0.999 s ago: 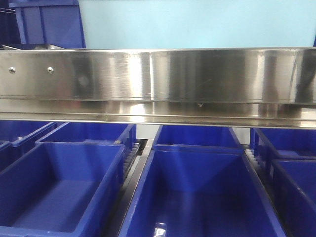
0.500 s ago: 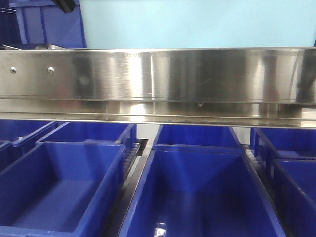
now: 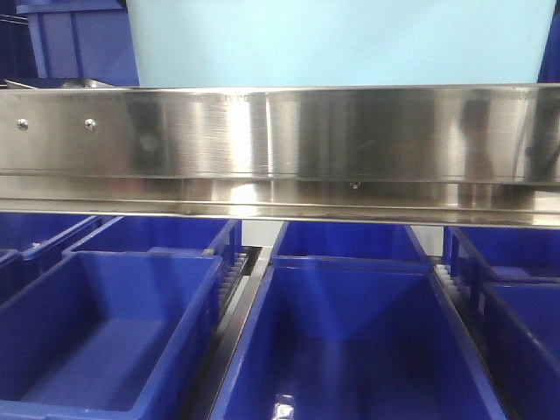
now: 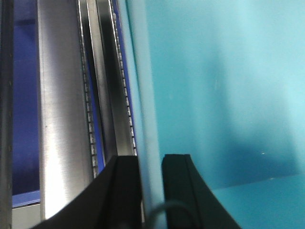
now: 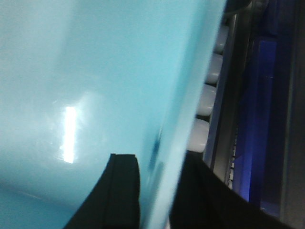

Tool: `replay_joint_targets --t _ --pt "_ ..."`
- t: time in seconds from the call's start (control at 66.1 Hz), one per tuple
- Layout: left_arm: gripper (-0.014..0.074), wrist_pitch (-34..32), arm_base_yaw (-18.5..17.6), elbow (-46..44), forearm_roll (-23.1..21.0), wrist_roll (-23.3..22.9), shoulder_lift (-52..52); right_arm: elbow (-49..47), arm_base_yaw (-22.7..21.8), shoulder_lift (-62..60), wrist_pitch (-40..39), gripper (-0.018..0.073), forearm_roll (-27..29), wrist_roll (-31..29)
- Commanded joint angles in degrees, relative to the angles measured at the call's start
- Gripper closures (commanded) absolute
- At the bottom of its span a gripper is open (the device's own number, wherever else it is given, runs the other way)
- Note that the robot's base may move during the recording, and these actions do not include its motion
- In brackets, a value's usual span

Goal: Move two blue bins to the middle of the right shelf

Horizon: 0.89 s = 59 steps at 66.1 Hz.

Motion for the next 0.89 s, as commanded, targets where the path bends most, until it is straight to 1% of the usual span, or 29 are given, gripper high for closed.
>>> replay_joint_targets --t 0.0,0.151,0.363,0.53,0.666,0.757,0.817,0.878 --pt "0.0707 1.96 -0.31 0.0 -1.84 0.36 -0.19 1.05 0.03 0.62 0.94 0.0713 -0.33 0.76" --pt "0.0707 1.42 -0.31 0.0 -1.84 0.36 -0.19 1.05 0.03 0.25 -0.07 0.0713 -0.33 0.76" --pt "0.0707 -1.05 -0.31 -2.39 -1.84 0.36 -1.12 -0.13 0.03 -2.66 -5.13 0.0713 -0.71 0.76" --pt "0.0707 -1.41 -0.31 -8.64 -1.84 0.36 -1.48 -3.2 0.03 -5.75 -9.09 0.0713 -3.34 0.76" --pt "0.0707 -3.1 -0.31 -14.21 -1.84 0.36 -1.48 -6.57 0.03 -8.24 -13.15 0.0713 -5.96 0.76" --pt "0.0707 -4.77 -0.31 -17.49 -1.84 0.48 -1.48 -8.4 0.03 -9.58 -16.27 0.0713 -6.68 0.76" --pt "0.0707 -7.44 -0.31 -20.93 -1.84 0.6 -1.48 -9.25 0.03 -10.89 -20.71 0.0713 -6.68 0.76" --pt "0.0707 -8.98 -0.31 -21.56 -1.84 0.6 -1.48 -9.25 0.03 -11.1 -21.43 0.0713 -6.68 0.76"
